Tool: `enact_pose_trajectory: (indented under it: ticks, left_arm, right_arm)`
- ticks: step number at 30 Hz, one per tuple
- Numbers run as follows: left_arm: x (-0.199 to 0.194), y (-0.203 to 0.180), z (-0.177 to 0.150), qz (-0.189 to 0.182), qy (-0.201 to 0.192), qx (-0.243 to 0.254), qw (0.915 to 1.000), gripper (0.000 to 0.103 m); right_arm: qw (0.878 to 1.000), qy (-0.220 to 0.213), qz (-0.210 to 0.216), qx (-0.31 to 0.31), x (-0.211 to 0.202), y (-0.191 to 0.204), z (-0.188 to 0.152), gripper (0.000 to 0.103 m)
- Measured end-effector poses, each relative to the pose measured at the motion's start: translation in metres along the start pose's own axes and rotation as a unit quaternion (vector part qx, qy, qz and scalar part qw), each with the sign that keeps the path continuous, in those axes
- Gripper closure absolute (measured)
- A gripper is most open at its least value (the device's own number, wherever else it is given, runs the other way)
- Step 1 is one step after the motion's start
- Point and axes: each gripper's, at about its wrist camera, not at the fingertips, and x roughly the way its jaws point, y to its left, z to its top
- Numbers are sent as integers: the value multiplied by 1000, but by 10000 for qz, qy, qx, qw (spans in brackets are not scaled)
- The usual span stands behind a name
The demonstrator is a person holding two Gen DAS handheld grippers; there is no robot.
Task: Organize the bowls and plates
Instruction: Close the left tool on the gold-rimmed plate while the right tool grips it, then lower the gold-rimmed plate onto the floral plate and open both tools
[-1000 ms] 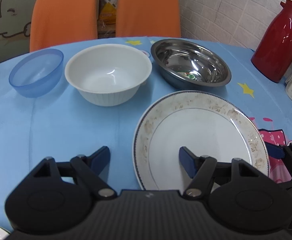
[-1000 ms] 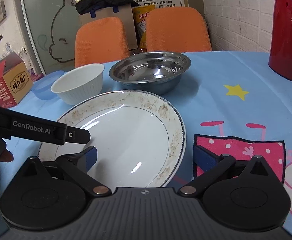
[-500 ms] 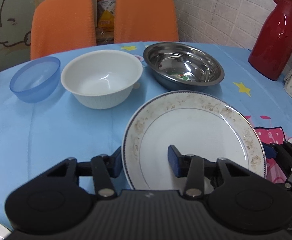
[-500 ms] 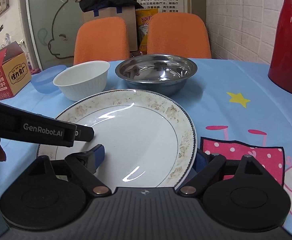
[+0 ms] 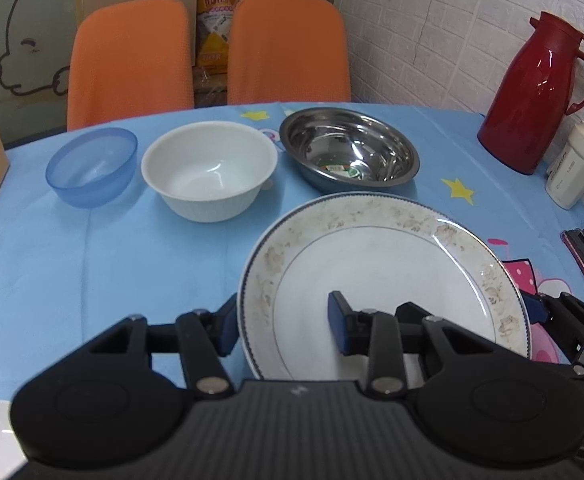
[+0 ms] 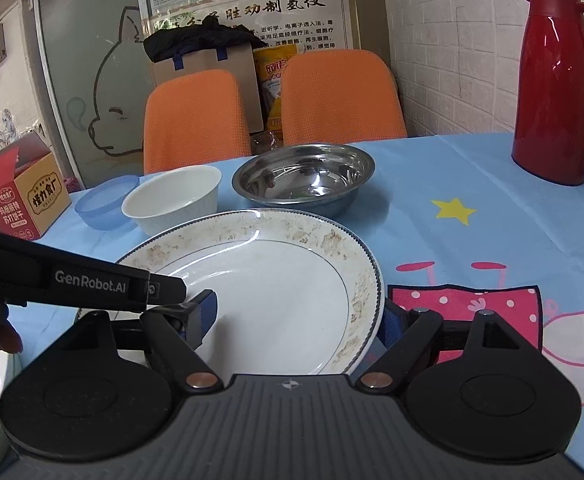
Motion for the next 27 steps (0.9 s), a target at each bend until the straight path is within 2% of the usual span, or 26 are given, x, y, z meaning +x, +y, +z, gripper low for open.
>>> enact_pose_trajectory:
  ticks: [7,11,15,21,27]
  left_arm:
    - [-42,14,-16,61,-241,-150,9996,69]
    - [-71,32,-33,133,-382,-307,9987,69]
    - [-102,59,-59,360,-509,-497,9968,69]
    - [-141,109,-99,804,-575,-898,9910,70]
    - [-156,148,-133,1099,-523,-1250,9847,70]
  right_arm:
    - [9995,-247,152,-95,-30,21,-1,0]
    - [9987,-333,315,-210,-46,40,-5,0]
    - [9971,-376,553,-360,-60,70,-16,0]
    - [9914,-262,1059,-728,-68,124,-32,0]
    - [9837,-11,1479,-1019,-64,174,-51,0]
